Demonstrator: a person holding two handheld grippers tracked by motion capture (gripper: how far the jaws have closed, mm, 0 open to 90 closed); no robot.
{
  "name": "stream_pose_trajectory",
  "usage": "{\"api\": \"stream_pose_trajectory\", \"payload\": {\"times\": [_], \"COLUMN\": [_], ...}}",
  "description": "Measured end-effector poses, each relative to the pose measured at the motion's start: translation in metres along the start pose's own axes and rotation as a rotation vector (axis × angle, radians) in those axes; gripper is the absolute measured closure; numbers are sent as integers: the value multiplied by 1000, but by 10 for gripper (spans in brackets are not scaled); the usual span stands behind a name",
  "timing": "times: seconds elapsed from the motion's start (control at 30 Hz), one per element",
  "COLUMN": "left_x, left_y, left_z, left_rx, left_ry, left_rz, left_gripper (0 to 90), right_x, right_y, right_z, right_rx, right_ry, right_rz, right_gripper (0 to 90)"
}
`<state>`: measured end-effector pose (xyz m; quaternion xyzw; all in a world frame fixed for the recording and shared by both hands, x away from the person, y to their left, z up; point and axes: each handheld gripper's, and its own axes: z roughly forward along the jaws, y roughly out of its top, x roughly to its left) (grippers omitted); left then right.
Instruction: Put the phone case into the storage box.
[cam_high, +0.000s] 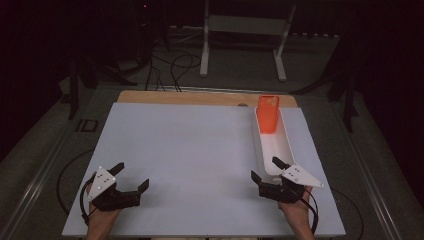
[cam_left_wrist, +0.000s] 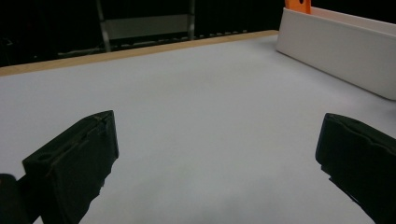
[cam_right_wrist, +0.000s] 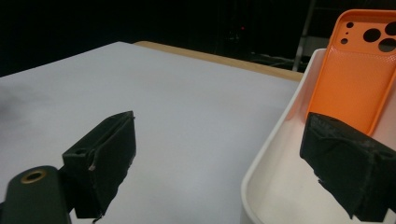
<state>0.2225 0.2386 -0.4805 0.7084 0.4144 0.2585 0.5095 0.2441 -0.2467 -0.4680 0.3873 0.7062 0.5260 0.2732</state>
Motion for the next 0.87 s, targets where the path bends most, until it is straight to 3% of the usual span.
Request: {"api": "stream_pose_trajectory", "payload": {"times": [0.4, 0.73, 0.87], "left_x": [3, 3, 3], "left_y": [1, 0, 0], "left_z": [-1, 0, 1], "left_rx": [-4, 2, 6], "left_ry": [13, 24, 47], "left_rz": [14, 20, 19], "left_gripper": [2, 2, 1], "right_x": [-2, -1, -1], "right_y": [-12, -16, -18], "right_z": [-5, -7, -6], "right_rx": [-39, -38, -34], "right_ry": [-13, -23, -22], "right_rz": [1, -17, -22], "right_gripper": [106, 106, 106]}}
